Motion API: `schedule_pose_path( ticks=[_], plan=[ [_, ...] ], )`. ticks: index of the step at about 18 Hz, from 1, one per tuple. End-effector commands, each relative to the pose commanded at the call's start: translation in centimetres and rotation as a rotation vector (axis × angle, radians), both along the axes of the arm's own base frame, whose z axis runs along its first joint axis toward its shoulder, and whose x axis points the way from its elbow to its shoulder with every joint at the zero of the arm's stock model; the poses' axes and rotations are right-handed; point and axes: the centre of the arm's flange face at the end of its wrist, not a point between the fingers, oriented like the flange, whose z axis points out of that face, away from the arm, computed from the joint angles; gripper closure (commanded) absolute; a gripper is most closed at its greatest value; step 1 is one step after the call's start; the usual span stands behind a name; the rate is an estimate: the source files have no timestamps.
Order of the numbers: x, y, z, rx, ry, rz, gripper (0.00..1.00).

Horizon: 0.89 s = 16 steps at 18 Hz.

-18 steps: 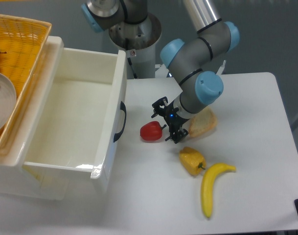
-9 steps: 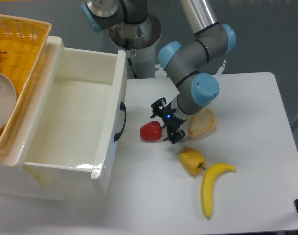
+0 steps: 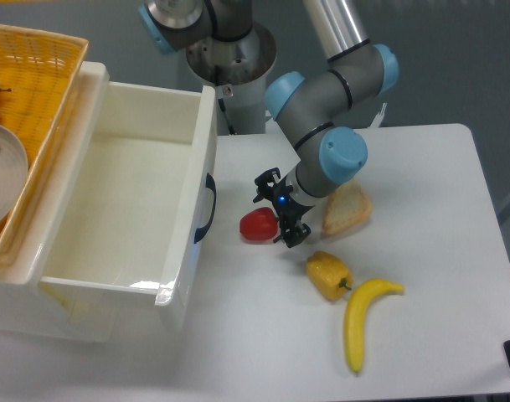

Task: Pick up the red pepper
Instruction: 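Position the gripper fingers around the red pepper and close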

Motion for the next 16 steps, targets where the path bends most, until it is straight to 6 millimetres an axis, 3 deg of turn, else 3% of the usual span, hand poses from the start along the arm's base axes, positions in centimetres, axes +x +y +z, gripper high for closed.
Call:
schedule_pose_path(
  ticks=[16],
  plan=[
    [0.22,0.29,-1.13,-0.022,0.021,-0.021,0.0]
  ],
)
